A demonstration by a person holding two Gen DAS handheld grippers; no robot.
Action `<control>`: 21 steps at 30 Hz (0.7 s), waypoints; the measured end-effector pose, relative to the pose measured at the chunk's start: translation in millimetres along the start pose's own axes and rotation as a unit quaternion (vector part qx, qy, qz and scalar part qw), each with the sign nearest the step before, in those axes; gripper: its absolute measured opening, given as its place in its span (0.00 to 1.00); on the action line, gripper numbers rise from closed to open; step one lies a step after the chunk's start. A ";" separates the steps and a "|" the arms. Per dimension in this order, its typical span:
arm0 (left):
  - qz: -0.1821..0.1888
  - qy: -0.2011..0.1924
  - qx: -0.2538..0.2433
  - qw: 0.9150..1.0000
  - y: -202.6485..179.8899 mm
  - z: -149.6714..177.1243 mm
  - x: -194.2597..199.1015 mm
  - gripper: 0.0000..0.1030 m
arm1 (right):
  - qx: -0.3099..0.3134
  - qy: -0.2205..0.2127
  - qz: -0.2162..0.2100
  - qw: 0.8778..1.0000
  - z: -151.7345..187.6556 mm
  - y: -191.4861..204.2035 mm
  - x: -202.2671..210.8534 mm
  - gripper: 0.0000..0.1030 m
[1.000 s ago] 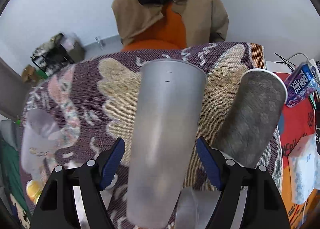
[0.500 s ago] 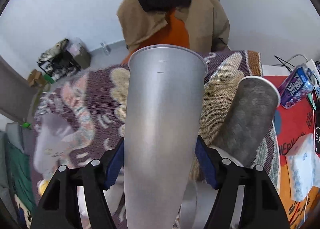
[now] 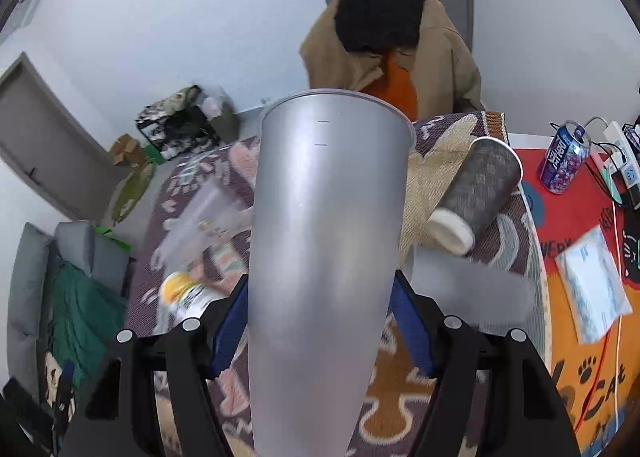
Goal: Flip cup upright
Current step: 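Close the right gripper on the frosted cup's base and lift it, then rotate the held frosted cup with the right gripper, rim turning upward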
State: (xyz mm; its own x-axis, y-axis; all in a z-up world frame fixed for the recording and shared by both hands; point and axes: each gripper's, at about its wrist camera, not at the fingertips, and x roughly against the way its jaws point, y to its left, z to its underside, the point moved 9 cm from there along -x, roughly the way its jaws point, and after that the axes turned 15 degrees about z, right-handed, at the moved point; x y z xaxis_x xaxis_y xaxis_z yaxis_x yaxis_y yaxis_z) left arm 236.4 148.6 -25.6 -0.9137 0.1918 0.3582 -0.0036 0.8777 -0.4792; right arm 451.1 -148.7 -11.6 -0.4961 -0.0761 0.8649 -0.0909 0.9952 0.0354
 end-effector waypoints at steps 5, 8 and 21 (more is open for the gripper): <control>0.009 0.005 -0.012 1.000 -13.7 6.9 14.2 0.95 | 0.010 -0.004 -0.028 1.000 40.5 7.3 30.1 0.65; 0.014 0.009 -0.020 1.000 -20.2 12.9 21.3 0.95 | 0.013 -0.010 -0.056 0.998 65.8 9.9 48.8 0.66; 0.048 0.052 -0.023 0.997 -36.5 56.1 26.4 0.95 | 0.000 0.010 -0.106 0.994 177.8 14.0 40.9 0.66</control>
State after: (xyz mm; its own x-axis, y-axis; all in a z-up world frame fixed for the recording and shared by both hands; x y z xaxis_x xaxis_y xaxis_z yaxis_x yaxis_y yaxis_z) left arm 189.5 97.0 -43.6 -0.8615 0.3182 0.3957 0.1021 0.8719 -0.4790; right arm 276.0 -148.8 -64.8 -0.4484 -0.2825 0.8480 -0.1907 0.9571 0.2181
